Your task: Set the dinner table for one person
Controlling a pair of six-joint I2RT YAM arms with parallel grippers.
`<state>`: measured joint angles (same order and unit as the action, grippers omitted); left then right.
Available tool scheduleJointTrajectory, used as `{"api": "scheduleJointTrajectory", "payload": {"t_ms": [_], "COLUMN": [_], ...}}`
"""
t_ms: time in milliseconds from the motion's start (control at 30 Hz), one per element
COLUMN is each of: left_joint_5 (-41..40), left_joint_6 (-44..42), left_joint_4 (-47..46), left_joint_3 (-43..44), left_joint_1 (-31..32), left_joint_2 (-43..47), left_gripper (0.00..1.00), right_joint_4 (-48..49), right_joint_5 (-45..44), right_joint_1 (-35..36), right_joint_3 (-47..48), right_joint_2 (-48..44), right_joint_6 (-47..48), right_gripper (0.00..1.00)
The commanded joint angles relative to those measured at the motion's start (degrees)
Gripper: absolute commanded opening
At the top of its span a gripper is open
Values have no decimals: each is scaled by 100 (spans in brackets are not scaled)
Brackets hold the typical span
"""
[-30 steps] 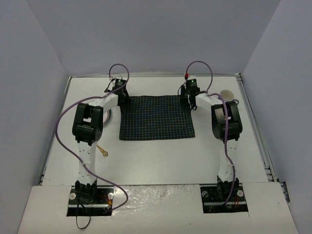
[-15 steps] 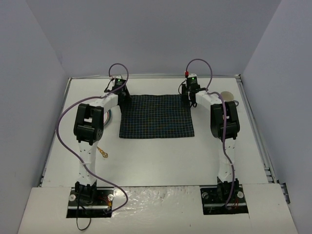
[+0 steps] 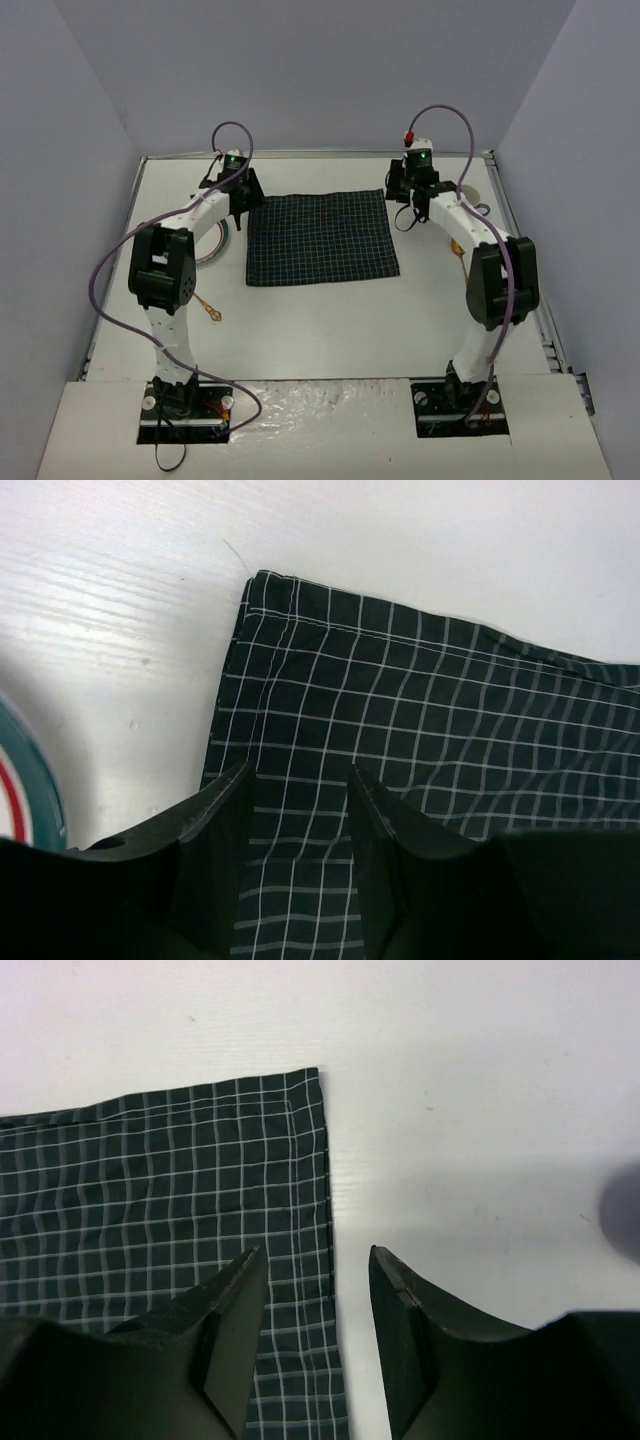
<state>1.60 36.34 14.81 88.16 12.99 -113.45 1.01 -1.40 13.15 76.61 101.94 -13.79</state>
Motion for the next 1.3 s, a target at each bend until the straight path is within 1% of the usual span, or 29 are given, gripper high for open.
{"api": "scheduleJointTrajectory", "payload": {"t_ms": [0, 100, 200, 367, 567, 733, 967, 1167, 1267], "left_joint_5": [-45, -30, -39, -95, -104, -310, -370, -331, -291], "left_joint_6": [-188, -109, -2, 111, 89, 103, 172, 187, 186], "left_joint_4": [76, 121, -35, -405, -654, -634, -698, -701, -613], "left_joint_3": [-195, -682, -1462, -2184, -2277, -2282, -2356, -2318, -2182], "left_joint_1": [2, 79, 290, 495, 555, 553, 538, 527, 529], "left_joint_2": [952, 1314, 1681, 1742, 1318, 1042, 721, 718, 860], "left_gripper": [41, 41, 41, 40, 36, 32, 31, 31, 33], "right_joint_4": [267, 502, 761, 1329, 1727, 1989, 1931, 1785, 1647], "right_joint_5": [62, 232, 475, 524, 459, 440, 396, 373, 478], "right_joint_1": [225, 365, 443, 478, 478, 386, 128, 120, 127], "right_joint_3": [-1250, -1935, -2503, -3452, -3929, -4215, -4616, -4532, -4324], "right_joint_2": [-1007, -1413, -1707, -1943, -1981, -1854, -1912, -2193, -2379], "right_joint_6": [-673, -942, -1191, -1575, -1668, -1786, -1898, -1721, -1586], "right_gripper": [42, 41, 39, 36, 33, 30, 28, 28, 32]}}
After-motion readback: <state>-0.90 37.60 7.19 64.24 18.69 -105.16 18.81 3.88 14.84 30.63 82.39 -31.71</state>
